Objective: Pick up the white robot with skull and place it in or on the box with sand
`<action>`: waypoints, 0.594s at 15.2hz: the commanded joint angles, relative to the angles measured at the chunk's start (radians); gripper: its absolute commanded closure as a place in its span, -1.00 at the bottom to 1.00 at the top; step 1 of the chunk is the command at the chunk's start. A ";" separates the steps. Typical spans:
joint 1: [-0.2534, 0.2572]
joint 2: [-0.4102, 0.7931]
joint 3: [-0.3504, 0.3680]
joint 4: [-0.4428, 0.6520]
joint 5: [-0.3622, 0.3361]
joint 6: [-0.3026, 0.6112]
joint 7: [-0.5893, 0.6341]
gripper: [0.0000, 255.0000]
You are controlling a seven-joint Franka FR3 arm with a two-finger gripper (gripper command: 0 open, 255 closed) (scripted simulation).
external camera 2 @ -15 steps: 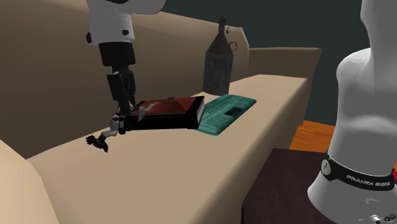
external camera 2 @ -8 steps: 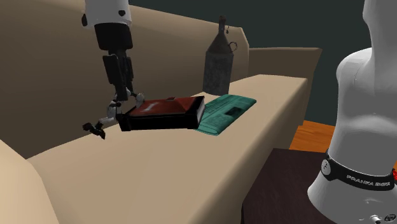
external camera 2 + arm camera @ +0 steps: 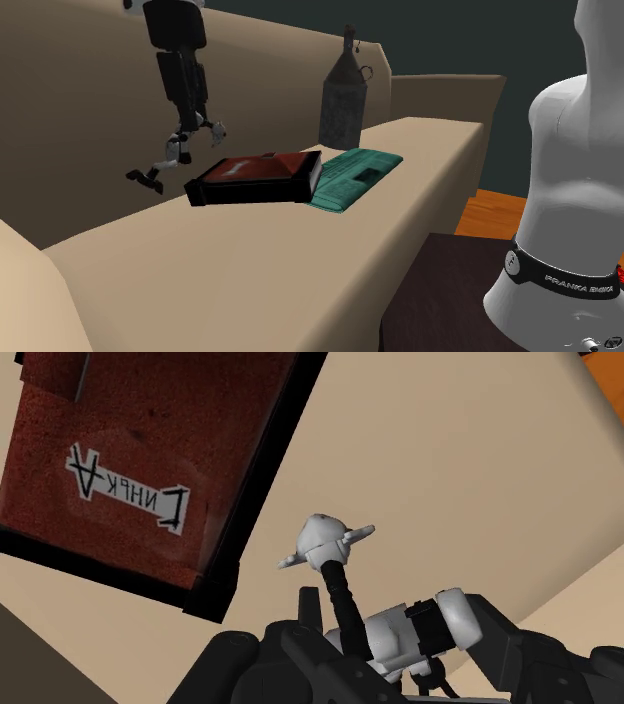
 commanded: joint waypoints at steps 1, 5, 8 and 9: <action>-0.001 -0.002 -0.001 0.025 0.000 -0.027 -0.001 1.00; -0.001 -0.007 -0.001 0.064 0.000 -0.072 0.001 1.00; -0.036 -0.059 -0.030 0.015 0.000 -0.078 -0.063 1.00; -0.048 -0.075 -0.041 0.001 -0.001 -0.080 -0.085 1.00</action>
